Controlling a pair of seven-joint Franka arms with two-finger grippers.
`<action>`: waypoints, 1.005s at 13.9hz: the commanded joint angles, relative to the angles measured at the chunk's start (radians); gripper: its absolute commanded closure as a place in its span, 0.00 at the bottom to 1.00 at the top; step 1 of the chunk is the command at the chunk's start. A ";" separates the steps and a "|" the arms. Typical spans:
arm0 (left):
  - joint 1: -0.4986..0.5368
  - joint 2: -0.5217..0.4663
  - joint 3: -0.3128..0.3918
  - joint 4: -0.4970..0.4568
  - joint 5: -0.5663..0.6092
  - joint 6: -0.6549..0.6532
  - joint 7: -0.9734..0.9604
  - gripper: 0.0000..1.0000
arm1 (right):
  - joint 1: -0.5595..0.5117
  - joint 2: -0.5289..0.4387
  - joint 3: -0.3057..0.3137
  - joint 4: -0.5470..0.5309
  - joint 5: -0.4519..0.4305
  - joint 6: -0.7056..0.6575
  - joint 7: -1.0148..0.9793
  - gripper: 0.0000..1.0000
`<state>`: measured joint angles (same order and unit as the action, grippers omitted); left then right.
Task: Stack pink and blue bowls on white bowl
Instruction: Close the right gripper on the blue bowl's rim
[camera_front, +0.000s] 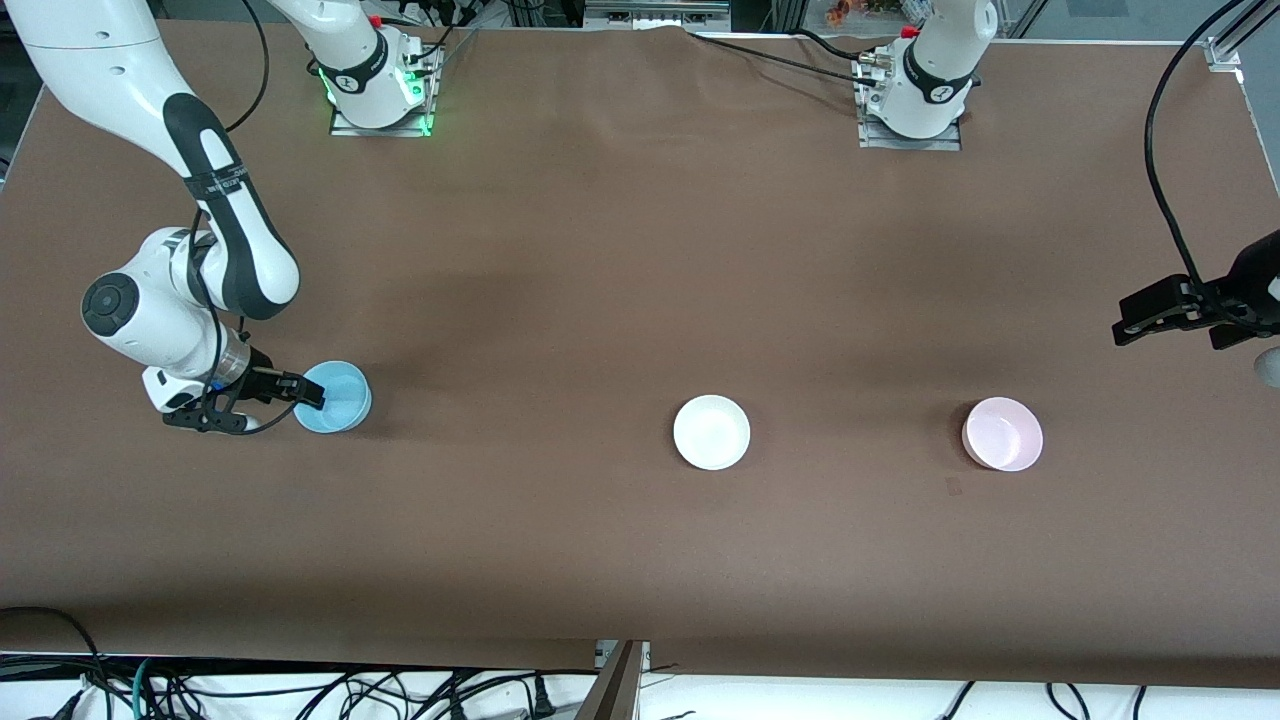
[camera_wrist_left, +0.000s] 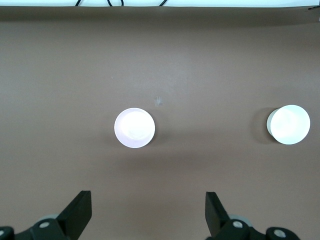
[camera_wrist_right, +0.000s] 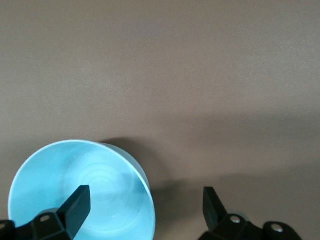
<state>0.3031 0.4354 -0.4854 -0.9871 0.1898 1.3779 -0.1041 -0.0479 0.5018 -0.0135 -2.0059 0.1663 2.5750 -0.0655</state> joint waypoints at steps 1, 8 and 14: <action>-0.002 -0.011 -0.001 0.001 -0.003 -0.002 0.003 0.00 | -0.018 -0.011 0.012 -0.022 0.056 0.011 -0.042 0.01; -0.001 -0.009 0.004 0.001 -0.003 -0.002 0.001 0.00 | -0.046 0.023 0.012 -0.019 0.211 -0.016 -0.186 0.02; -0.001 -0.006 0.004 -0.001 -0.004 -0.002 0.001 0.00 | -0.043 0.021 0.012 0.003 0.211 -0.061 -0.186 0.13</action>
<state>0.3029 0.4359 -0.4853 -0.9878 0.1898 1.3779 -0.1041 -0.0801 0.5323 -0.0120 -2.0037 0.3483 2.5312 -0.2201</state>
